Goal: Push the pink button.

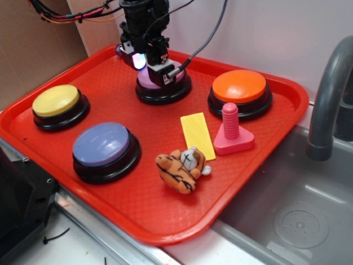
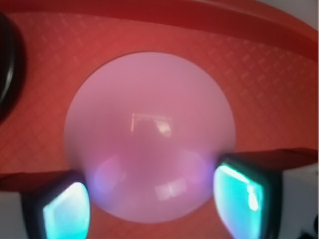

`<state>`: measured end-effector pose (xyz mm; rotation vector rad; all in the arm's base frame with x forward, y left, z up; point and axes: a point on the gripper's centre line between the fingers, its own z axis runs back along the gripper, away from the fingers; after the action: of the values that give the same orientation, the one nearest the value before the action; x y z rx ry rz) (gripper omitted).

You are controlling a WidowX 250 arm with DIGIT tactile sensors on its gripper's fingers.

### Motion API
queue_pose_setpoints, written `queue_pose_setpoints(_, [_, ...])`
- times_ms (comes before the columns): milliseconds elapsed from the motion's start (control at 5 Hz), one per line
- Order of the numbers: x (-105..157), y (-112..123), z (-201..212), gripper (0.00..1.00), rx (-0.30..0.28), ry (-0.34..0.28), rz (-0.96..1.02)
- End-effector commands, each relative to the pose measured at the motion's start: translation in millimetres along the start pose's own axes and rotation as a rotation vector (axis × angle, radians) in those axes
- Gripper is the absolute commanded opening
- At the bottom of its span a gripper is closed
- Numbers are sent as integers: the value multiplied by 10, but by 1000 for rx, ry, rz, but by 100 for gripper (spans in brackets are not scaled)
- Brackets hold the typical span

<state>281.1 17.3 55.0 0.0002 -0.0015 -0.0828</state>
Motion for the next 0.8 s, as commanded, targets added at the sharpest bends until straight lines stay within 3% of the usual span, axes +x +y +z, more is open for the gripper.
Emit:
queue_pose_setpoints(0, [57,130,485,100,19,-153,64])
queue_pose_setpoints(200, [11,140,596,100,22,-175,71])
queue_pose_setpoints(600, [-104,163,775,100,48,-163,102])
